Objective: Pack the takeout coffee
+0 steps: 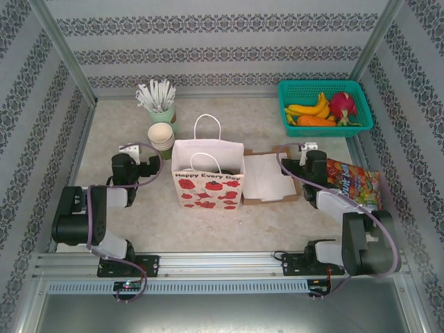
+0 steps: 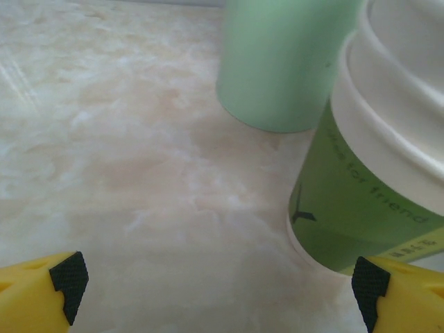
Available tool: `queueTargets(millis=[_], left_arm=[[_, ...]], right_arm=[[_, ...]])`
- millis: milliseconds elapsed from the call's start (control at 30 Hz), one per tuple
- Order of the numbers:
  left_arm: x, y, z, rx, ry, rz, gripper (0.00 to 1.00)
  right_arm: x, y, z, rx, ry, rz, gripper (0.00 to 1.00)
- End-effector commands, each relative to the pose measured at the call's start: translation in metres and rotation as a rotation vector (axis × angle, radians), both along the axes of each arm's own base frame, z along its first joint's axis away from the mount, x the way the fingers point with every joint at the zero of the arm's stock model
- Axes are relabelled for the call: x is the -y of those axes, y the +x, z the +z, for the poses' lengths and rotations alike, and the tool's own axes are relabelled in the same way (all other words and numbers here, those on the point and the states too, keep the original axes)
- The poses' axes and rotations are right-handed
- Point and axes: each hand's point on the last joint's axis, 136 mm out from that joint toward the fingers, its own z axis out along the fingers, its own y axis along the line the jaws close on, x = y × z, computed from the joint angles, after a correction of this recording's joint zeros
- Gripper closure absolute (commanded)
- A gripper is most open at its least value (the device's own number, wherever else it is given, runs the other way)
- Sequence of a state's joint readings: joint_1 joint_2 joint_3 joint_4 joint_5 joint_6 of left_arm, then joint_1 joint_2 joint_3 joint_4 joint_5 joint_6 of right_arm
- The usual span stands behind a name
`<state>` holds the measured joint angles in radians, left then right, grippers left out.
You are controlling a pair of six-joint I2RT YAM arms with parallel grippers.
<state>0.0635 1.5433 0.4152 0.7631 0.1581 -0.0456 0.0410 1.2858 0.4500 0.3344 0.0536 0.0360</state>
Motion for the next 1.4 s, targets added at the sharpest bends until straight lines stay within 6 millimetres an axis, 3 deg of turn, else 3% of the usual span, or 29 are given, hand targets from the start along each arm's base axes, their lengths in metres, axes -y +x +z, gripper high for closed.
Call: queueTargets(millis=[0, 300, 367, 467, 600, 700, 767, 1000, 1067, 1233, 1367], left_arm=[[0.007, 0.004, 0.007, 0.051, 0.043, -0.036, 0.0], [0.004, 0.006, 0.008, 0.047, 0.059, -0.003, 0.01], [0.003, 0.007, 0.008, 0.049, 0.061, -0.002, 0.0], [0.003, 0.007, 0.008, 0.048, 0.061, 0.001, 0.0], [0.002, 0.007, 0.007, 0.043, 0.066, 0.01, 0.0], [0.002, 0.007, 0.007, 0.043, 0.07, 0.013, 0.01], [0.003, 0.007, 0.007, 0.044, 0.07, 0.012, 0.0], [0.003, 0.007, 0.007, 0.044, 0.07, 0.011, 0.0], [0.003, 0.007, 0.007, 0.044, 0.07, 0.012, 0.0], [0.003, 0.007, 0.007, 0.045, 0.071, 0.012, 0.0], [0.003, 0.007, 0.008, 0.045, 0.071, 0.012, 0.0]], right_arm=[[-0.006, 0.016, 0.02, 0.09, -0.01, 0.063, 0.02], [-0.019, 0.032, 0.036, 0.229, 0.016, 0.141, 0.02], [-0.024, 0.034, 0.03, 0.23, 0.019, 0.17, 0.02], [-0.015, 0.019, 0.02, 0.297, 0.011, 0.117, 0.02], [-0.02, 0.015, 0.02, 0.39, -0.045, 0.113, 0.02], [-0.009, 0.027, 0.016, 0.308, -0.055, 0.035, 0.02], [0.015, 0.037, 0.018, 0.305, -0.017, -0.087, 0.02], [0.017, 0.037, 0.017, 0.286, -0.004, -0.081, 0.02], [0.014, 0.038, 0.017, 0.285, -0.008, -0.068, 0.02], [-0.02, 0.035, 0.019, 0.289, 0.088, 0.193, 0.02], [-0.021, 0.034, 0.019, 0.29, 0.092, 0.202, 0.02]])
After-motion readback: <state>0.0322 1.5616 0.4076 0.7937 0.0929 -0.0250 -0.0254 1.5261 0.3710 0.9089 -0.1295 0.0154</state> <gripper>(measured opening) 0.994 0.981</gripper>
